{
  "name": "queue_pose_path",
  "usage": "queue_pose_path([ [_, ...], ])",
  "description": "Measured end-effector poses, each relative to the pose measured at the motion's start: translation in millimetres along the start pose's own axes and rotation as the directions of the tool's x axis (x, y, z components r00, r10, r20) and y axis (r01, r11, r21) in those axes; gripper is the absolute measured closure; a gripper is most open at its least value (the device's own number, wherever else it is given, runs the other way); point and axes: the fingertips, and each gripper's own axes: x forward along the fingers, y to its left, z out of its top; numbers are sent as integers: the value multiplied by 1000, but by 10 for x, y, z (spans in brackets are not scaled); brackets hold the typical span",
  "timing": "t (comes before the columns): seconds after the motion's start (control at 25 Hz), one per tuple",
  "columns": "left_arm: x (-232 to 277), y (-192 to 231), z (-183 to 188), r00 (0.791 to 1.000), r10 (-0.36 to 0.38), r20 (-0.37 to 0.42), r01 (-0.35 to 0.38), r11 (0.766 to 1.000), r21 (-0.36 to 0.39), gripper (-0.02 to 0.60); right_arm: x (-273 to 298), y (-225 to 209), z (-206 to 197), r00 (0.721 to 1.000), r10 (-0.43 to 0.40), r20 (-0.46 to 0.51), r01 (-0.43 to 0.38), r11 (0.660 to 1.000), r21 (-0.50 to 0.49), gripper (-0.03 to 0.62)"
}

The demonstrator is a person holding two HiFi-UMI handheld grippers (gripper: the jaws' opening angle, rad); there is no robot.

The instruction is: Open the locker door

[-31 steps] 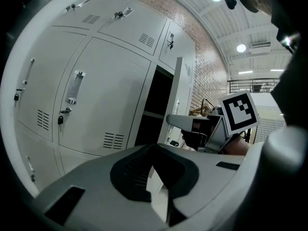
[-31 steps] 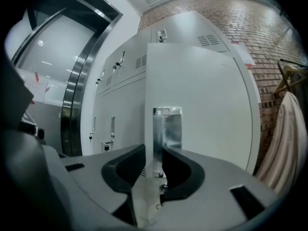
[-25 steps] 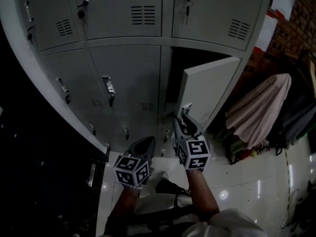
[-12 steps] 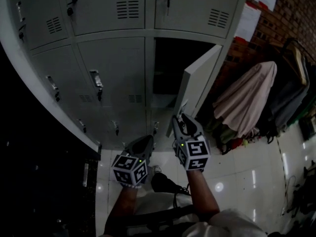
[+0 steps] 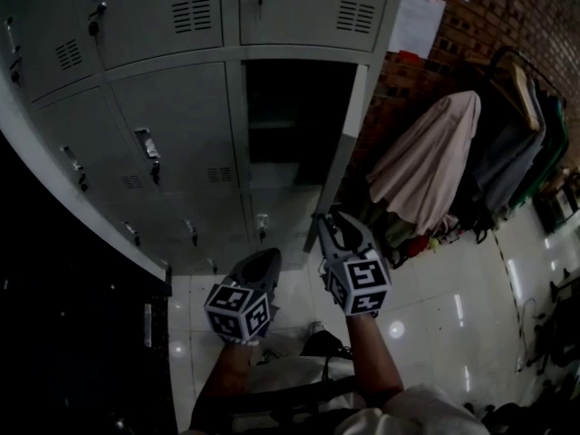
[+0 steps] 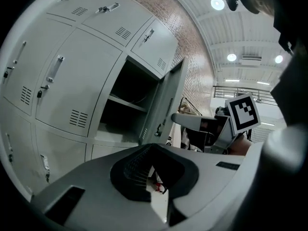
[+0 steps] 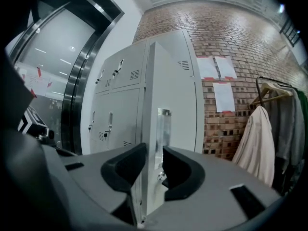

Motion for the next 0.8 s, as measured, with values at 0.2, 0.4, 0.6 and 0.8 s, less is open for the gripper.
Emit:
queue_pose_path([
  [0.2, 208, -236, 19, 1000, -20, 3, 20, 1000, 21, 589, -182, -132, -26, 999, 33, 1, -33, 999, -1, 515],
  [0.4, 489, -479, 37, 999, -29, 15, 28, 1000, 4, 589, -376, -382, -68, 998, 56, -5, -56, 998, 13, 534],
  [0.6, 760, -738, 2, 999, -48, 13, 48, 999, 5, 589, -560, -794, -114, 999, 28, -15, -27, 999, 21, 537],
  [0.8, 934, -965, -35, 998, -55, 6, 55, 998, 19, 589, -669, -1168, -162, 1000, 13, -16, -12, 999, 44, 537],
])
